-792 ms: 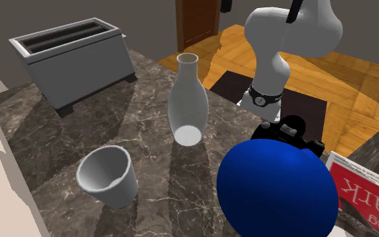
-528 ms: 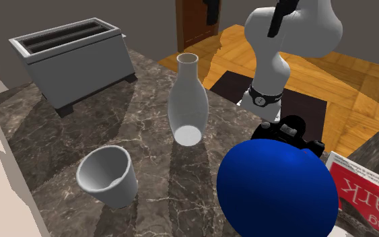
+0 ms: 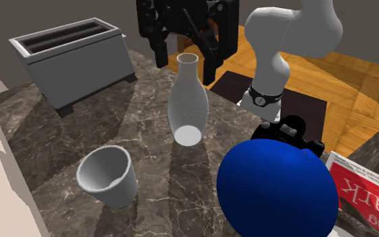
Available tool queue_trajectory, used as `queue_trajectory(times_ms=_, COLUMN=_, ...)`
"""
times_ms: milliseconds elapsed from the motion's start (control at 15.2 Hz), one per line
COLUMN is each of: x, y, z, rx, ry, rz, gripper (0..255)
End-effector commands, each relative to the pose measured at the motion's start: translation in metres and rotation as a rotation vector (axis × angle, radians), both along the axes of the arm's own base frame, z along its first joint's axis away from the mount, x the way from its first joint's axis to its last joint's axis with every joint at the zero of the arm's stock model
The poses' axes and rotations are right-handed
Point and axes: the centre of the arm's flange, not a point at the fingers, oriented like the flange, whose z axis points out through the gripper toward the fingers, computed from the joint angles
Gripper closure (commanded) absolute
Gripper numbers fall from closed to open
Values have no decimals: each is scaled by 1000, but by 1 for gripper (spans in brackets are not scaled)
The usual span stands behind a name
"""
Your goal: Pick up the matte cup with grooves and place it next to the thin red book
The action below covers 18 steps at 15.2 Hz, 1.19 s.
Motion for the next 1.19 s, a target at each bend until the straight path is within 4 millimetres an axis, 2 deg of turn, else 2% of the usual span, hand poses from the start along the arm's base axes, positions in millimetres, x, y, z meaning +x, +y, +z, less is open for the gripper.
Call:
queue_trajectory(times_ms=0, x=18, y=-16, z=-17, rx=4, ry=6, rz=-6, gripper=0)
queue_trajectory(times_ms=990, x=142, y=-127, z=-137, rx=40, ry=59, rz=-52, gripper=0)
queue_trajectory(times_ms=1122, x=149, y=-133, z=-149, rx=42, ry=62, rz=-55, gripper=0)
